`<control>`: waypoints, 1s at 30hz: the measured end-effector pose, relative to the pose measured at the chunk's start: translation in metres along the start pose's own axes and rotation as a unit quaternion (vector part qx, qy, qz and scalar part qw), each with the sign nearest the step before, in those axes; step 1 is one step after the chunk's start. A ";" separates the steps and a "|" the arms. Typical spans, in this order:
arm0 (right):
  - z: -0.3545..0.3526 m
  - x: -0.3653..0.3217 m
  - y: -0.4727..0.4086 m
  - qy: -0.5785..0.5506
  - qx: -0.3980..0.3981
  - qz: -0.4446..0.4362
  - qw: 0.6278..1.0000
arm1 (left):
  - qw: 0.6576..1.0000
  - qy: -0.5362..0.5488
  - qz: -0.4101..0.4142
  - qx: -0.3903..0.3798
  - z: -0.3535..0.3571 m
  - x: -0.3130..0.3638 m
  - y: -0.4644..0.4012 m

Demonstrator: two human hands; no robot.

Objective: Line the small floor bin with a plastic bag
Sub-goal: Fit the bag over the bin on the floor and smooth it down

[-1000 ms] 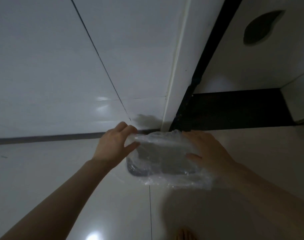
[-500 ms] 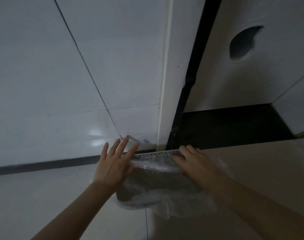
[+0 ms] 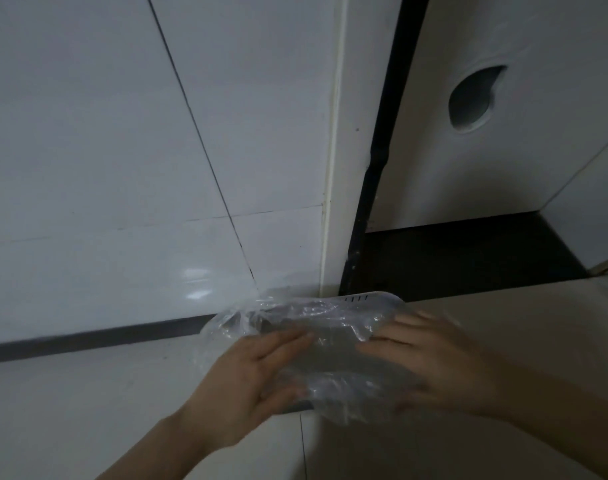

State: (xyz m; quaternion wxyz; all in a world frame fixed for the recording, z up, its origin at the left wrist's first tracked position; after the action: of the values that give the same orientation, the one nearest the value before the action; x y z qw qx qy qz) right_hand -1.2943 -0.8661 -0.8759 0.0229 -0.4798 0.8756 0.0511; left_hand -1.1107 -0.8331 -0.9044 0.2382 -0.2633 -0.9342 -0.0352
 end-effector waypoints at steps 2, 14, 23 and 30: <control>0.029 0.004 0.007 -0.025 -0.140 0.051 0.988 | 0.999 -0.033 -0.008 -0.034 0.014 0.004 -0.003; 0.029 -0.005 -0.039 0.003 0.098 0.066 0.993 | 0.984 -0.113 -0.094 0.103 0.007 -0.014 -0.016; 0.072 0.008 -0.042 -0.028 -0.012 0.078 0.996 | 0.983 -0.133 -0.111 0.062 0.020 -0.039 -0.018; 0.096 0.021 -0.041 -0.121 -0.107 0.111 0.981 | 0.993 -0.061 -0.102 0.004 0.033 -0.060 -0.011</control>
State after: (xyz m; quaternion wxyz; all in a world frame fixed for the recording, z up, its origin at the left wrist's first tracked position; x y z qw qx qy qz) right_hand -1.2716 -0.8949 -0.9760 0.0715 -0.3694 0.9038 0.2040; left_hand -1.0854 -0.8652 -0.9604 0.1773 -0.1675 -0.9690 -0.0393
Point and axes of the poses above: each hand's wrist, its own y-axis away from the middle knuckle, its own z-axis out of the palm, x = y × z, the point moved 7 cm from there along -y, towards the middle knuckle, and after that the axes turned 2 degrees about -y, right-handed, at the moved point
